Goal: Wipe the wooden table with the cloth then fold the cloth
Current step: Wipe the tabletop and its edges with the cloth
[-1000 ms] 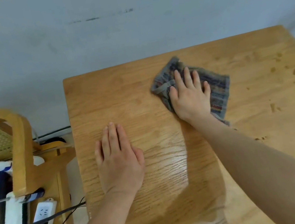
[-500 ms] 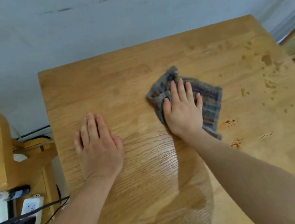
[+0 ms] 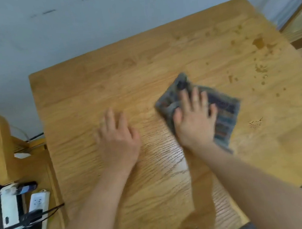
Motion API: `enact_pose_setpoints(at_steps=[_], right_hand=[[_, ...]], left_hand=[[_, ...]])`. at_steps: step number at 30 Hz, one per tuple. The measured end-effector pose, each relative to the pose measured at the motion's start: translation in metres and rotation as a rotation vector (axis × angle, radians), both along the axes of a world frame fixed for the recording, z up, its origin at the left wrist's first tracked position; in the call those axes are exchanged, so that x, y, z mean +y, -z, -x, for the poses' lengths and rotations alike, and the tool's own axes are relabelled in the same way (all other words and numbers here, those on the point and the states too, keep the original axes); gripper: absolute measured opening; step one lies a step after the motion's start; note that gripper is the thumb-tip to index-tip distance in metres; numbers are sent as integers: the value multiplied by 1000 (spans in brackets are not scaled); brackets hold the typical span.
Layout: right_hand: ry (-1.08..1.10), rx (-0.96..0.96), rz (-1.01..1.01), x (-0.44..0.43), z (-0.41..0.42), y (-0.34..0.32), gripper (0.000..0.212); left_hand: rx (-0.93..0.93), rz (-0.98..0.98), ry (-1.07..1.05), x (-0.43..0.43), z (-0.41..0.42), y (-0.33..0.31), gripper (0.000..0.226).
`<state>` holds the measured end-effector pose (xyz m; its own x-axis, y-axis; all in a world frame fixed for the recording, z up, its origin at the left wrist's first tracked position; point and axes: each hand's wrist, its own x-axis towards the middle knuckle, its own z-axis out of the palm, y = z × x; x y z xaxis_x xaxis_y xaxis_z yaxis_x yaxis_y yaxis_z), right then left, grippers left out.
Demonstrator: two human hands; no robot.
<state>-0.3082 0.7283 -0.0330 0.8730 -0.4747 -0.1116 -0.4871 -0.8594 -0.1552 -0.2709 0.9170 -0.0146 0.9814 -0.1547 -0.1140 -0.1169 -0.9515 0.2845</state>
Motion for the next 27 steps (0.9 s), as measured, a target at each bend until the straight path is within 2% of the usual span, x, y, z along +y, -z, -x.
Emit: enact_pose_setpoints(at_steps=[3, 6, 10, 14, 21, 23, 27], right_hand=[[-287, 9, -66, 52, 27, 1, 58], [-442, 0, -88, 7, 27, -1, 57], [-297, 19, -46, -74, 3, -2, 58], [-173, 25, -76, -77, -26, -2, 58], [-463, 111, -31, -75, 123, -8, 54], [-436, 108, -16, -79, 110, -6, 54], [-334, 13, -32, -57, 11, -2, 54]], left_hand=[[-26, 26, 85, -31, 21, 9, 52], [-58, -4, 72, -28, 24, 17, 52], [-70, -6, 49, -31, 24, 16, 51], [-84, -3, 39, -31, 26, 17, 50], [-99, -37, 53, -31, 28, 17, 54], [-107, -55, 61, -32, 26, 19, 56], [-113, -46, 52, -31, 23, 20, 55]])
